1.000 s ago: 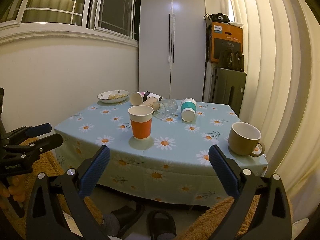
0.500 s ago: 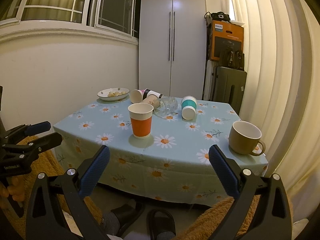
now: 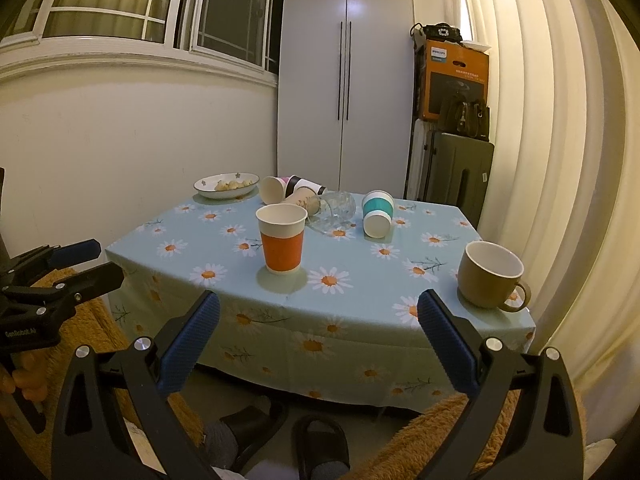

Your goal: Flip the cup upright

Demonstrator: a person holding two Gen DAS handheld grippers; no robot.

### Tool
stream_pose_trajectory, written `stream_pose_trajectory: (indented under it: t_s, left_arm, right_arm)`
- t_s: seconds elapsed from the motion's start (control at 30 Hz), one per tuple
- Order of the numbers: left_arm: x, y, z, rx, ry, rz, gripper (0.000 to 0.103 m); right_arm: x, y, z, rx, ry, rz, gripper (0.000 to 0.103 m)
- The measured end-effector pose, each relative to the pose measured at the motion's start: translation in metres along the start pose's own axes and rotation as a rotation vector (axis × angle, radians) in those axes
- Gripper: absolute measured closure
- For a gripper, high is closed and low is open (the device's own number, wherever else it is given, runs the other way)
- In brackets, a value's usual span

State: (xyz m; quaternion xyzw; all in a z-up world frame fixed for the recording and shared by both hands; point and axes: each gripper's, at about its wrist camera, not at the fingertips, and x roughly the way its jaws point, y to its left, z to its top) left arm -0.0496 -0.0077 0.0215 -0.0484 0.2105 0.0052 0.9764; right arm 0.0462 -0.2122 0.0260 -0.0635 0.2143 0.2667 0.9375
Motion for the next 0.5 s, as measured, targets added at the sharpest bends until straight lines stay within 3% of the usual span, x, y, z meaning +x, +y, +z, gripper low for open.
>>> stream_pose_trajectory:
  t_s: [0.5]
  left_arm:
    - [-0.0001,-0.0006,-0.0001,0.002,-0.001,-0.001,0.024]
  right_arm:
    - [-0.0003,0.0002,0.0008,0.000,0.002,0.001,0.005]
